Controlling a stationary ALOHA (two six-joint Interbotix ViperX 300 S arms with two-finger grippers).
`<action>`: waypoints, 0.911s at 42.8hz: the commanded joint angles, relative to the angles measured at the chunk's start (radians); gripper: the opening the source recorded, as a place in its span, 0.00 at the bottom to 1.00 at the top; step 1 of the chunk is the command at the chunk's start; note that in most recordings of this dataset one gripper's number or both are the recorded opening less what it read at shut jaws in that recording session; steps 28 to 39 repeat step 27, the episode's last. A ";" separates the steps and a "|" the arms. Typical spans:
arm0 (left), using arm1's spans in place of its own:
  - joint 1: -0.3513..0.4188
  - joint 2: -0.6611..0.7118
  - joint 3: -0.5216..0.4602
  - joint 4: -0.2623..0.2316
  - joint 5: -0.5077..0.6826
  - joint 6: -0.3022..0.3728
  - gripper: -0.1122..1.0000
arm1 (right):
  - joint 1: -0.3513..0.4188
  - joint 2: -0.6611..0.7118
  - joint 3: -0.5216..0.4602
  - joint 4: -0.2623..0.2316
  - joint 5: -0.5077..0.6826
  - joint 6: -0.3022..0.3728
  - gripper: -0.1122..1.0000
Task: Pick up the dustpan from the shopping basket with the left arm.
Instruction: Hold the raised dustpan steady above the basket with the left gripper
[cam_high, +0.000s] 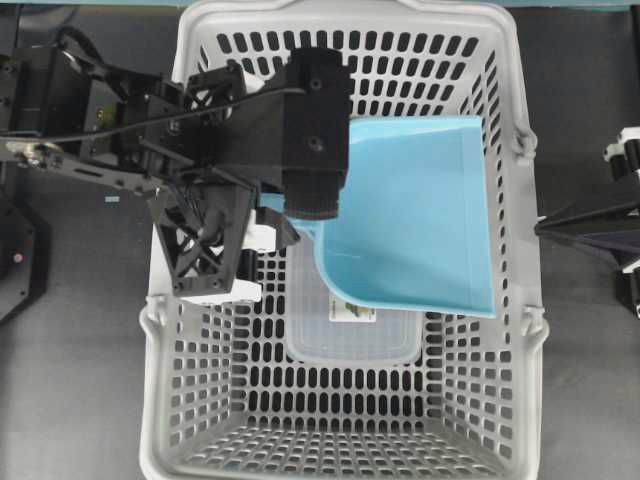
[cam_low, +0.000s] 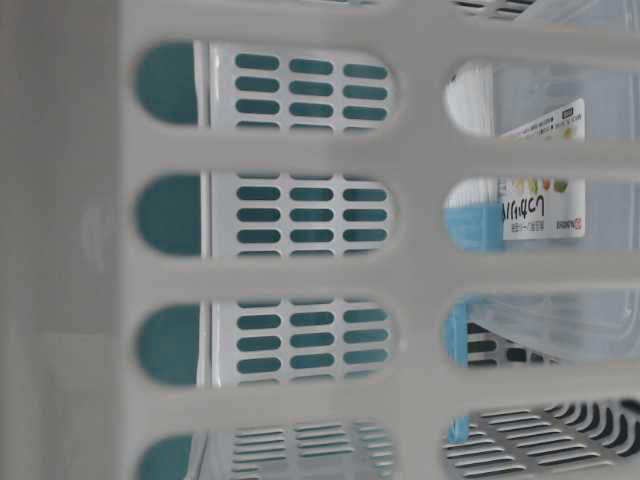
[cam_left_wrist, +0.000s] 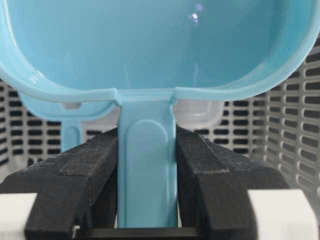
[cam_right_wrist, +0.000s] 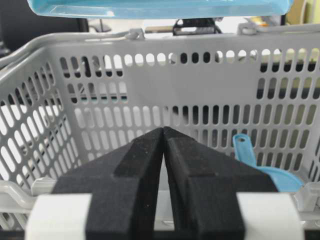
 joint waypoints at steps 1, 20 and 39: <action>-0.003 -0.020 -0.025 0.003 -0.008 -0.002 0.35 | 0.003 0.005 -0.008 0.005 -0.005 0.002 0.11; -0.003 -0.018 -0.020 0.003 -0.025 -0.002 0.35 | 0.003 0.005 -0.008 0.005 -0.005 0.002 0.11; -0.003 -0.018 -0.015 0.003 -0.043 0.000 0.35 | 0.003 0.005 -0.008 0.005 -0.005 0.002 0.11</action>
